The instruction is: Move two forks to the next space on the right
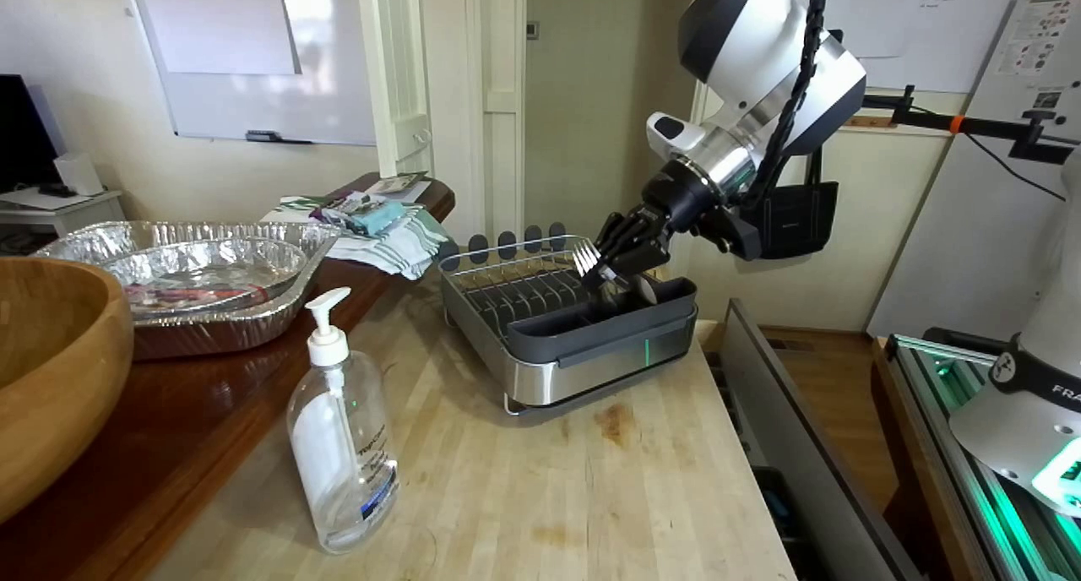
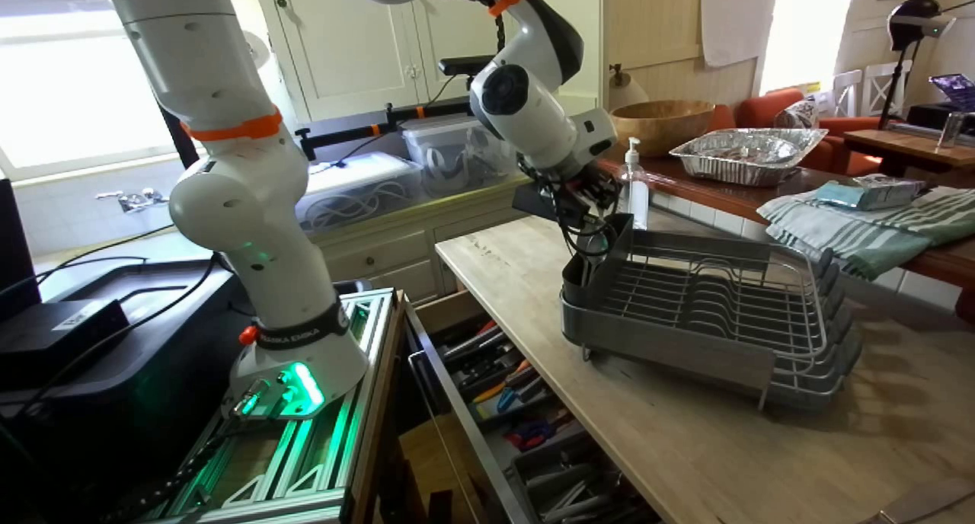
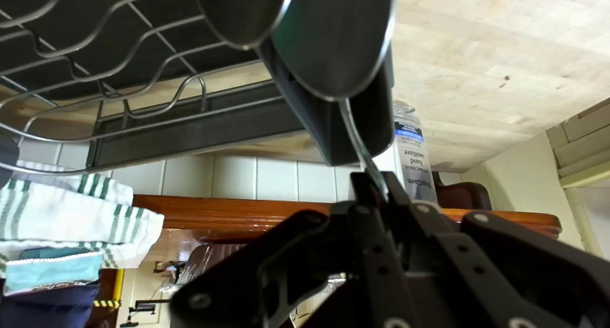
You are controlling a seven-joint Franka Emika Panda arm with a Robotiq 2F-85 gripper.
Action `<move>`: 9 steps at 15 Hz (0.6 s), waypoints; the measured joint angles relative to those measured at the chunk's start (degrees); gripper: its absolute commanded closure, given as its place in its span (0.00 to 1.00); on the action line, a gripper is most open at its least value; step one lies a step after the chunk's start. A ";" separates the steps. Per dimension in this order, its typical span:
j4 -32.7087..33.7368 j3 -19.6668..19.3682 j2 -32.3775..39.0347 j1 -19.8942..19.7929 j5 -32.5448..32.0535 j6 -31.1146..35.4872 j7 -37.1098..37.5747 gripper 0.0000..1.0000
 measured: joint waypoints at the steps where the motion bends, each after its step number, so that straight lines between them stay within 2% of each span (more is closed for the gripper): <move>1: 0.00 -0.03 0.14 0.00 -0.21 0.00 0.02 0.98; 8: 0.09 -0.33 1.15 0.00 -2.82 -0.01 1.29 0.96; 9: 0.12 -0.37 1.25 0.00 -3.21 -0.01 1.50 0.91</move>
